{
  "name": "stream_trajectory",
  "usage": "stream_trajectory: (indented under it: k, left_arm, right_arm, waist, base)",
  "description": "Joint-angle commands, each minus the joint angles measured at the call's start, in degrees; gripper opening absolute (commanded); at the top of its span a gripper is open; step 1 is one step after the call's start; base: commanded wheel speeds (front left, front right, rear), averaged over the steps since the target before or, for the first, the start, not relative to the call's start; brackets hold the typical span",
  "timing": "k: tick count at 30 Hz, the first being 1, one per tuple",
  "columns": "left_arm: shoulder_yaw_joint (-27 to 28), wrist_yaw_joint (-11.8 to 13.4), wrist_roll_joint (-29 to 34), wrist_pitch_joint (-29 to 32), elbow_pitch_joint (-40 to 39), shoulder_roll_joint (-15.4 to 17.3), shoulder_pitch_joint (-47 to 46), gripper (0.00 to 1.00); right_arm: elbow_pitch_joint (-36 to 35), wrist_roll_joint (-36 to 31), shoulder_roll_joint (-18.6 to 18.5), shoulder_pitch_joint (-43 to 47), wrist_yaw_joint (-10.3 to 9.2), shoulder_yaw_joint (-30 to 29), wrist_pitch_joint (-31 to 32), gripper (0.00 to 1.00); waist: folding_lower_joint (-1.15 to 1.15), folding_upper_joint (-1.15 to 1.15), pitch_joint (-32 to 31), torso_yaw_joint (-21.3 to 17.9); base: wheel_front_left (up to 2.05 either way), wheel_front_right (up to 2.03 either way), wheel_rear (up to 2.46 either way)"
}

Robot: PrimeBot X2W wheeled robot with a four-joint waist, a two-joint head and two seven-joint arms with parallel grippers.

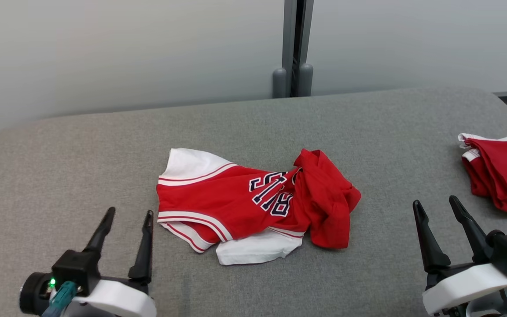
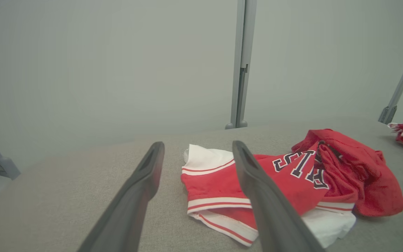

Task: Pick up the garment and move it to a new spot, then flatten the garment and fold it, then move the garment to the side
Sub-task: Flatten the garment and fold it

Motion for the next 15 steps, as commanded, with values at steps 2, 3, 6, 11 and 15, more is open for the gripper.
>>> stream_trajectory:
  k: [2, 3, 6, 11, 15]
  left_arm:
    - [-0.8, -1.0, -0.8, 1.4, 1.0, -0.2, -1.4, 1.00]
    - [-1.5, -1.7, -1.1, 2.2, 1.4, -0.4, -2.0, 1.00]
    - [-3.4, -3.8, -2.8, 5.5, 3.4, -0.9, -3.7, 1.00]
    - [-6.0, -7.2, -6.4, 9.5, 7.9, -3.3, -6.6, 1.00]
    - [-6.4, -8.8, -8.4, 10.9, 12.0, -4.5, -9.1, 1.00]
  right_arm:
    - [-0.3, 0.2, -0.2, -0.6, -0.02, 0.1, -0.1, 1.00]
    - [-0.3, 0.2, -0.2, -1.0, -0.02, 0.3, -0.1, 1.00]
    - [-0.4, 0.3, -0.2, -2.0, -0.02, 0.7, -0.5, 1.00]
    - [0.0, 0.6, -0.2, -3.7, -0.02, 1.6, -1.1, 1.00]
    - [0.6, 0.8, -0.2, -5.2, -0.02, 1.9, -2.0, 1.00]
  waist:
    - [0.00, -0.01, 1.3, -0.6]
    - [0.00, -0.01, 2.0, -0.9]
    - [0.00, -0.01, 4.2, -1.7]
    - [0.00, -0.01, 8.2, -3.4]
    - [0.00, -0.01, 11.1, -4.7]
  base:
    - [0.00, 0.00, 0.00]
    - [0.00, 0.00, 0.00]
    - [0.00, 0.00, 0.00]
    - [0.00, 0.00, 0.00]
    - [0.00, 0.00, 0.00]
